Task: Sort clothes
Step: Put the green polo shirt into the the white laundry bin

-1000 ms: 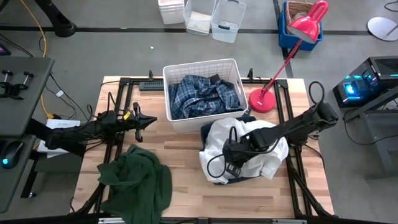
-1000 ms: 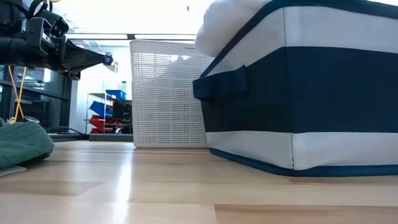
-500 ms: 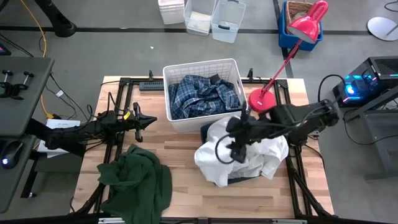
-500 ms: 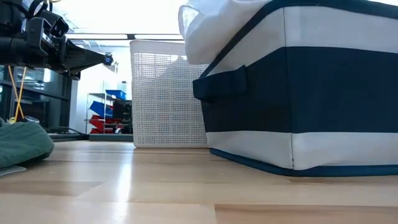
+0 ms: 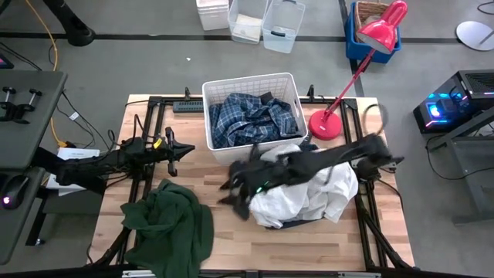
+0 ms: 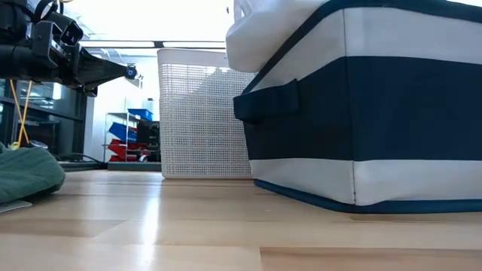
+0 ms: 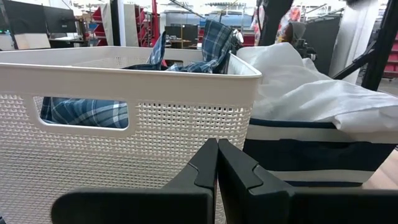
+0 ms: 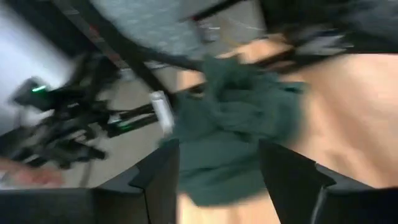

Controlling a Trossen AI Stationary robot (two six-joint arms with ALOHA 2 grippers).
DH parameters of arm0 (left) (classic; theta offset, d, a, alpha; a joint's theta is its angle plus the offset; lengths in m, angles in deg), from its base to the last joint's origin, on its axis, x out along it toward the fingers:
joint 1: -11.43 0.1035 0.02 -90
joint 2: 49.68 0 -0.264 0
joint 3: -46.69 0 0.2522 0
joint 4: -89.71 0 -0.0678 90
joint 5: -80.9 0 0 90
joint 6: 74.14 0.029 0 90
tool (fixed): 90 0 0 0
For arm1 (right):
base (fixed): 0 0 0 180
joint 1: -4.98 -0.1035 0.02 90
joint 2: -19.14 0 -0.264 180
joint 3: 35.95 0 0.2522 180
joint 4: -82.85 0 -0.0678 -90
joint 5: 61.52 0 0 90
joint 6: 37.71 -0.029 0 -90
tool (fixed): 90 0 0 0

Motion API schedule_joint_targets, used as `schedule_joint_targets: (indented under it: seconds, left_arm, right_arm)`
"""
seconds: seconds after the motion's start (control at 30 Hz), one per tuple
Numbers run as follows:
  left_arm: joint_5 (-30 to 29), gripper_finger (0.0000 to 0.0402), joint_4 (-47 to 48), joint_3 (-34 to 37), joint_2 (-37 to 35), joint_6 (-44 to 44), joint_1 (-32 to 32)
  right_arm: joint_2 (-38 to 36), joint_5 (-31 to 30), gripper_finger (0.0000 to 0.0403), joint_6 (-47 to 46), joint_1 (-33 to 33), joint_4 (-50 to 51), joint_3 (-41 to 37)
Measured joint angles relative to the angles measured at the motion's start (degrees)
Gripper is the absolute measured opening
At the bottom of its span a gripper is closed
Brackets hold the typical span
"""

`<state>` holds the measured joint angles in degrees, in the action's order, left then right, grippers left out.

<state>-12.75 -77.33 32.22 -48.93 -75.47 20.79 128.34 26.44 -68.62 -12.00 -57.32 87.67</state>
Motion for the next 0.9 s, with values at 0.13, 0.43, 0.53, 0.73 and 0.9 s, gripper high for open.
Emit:
schedule_joint_targets:
  seconds: [0.13,0.43,0.53,0.73,0.9]
  left_arm:
    - [0.01,0.0000,0.00,0.00,-0.01,-0.02,-0.01]
    - [0.00,0.0000,0.00,0.00,0.00,0.00,0.00]
    - [0.01,0.0000,0.00,0.00,0.01,-0.01,0.01]
    - [0.02,0.0000,0.00,0.00,0.00,0.00,-0.01]
    - [0.01,0.0000,-0.02,0.00,-0.01,0.00,-0.01]
  right_arm:
    - [7.10,1.83,0.0213,0.97,-0.11,-8.49,-0.02]
    - [19.51,0.45,0.0213,-1.81,-0.25,-16.77,-0.07]
    - [20.75,0.52,0.0213,-1.82,-0.48,-16.04,-0.07]
    - [18.33,0.58,0.0213,-0.92,0.07,-10.69,5.62]
    - [14.27,-3.45,0.0213,5.66,0.53,4.65,20.68]
